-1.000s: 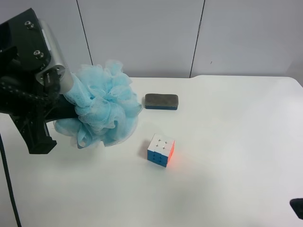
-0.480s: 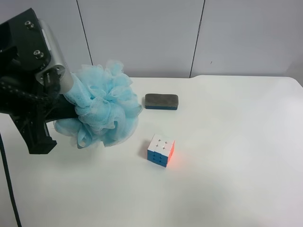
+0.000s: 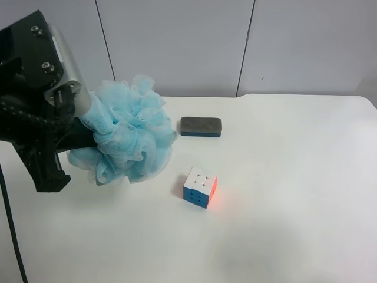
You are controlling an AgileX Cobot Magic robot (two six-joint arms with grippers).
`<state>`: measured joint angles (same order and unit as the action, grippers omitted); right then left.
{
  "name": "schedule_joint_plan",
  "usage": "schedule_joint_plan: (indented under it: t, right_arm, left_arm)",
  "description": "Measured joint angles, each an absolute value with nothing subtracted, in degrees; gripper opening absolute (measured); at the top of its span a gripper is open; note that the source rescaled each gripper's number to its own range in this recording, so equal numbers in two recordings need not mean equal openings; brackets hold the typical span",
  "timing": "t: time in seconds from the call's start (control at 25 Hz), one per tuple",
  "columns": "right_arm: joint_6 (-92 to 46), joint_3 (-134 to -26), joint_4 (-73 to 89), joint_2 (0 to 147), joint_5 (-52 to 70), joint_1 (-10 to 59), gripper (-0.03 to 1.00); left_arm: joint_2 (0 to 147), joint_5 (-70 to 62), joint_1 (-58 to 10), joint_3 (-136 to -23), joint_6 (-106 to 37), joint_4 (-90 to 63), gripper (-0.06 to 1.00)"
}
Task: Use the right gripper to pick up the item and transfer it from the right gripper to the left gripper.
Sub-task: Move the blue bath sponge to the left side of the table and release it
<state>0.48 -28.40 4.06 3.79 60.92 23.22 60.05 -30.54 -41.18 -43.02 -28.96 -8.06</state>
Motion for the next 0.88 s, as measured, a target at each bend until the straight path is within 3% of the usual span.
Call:
schedule_joint_plan:
  t: [0.2, 0.36, 0.88]
  right_arm:
    - [0.48, -28.40, 4.06, 0.04, 60.92, 10.49, 1.00]
    - [0.48, -28.40, 4.08, -0.13, 60.92, 4.17, 1.00]
    - [0.48, -28.40, 4.08, -0.13, 60.92, 2.21, 1.00]
  left_arm:
    - [60.05, -30.54, -41.18, -43.02, -28.96, -8.06, 0.00]
    - [60.05, -30.54, -41.18, -43.02, -28.96, -8.06, 0.00]
    - [60.41, -30.19, -39.46, -43.02, -26.14, -8.09, 0.00]
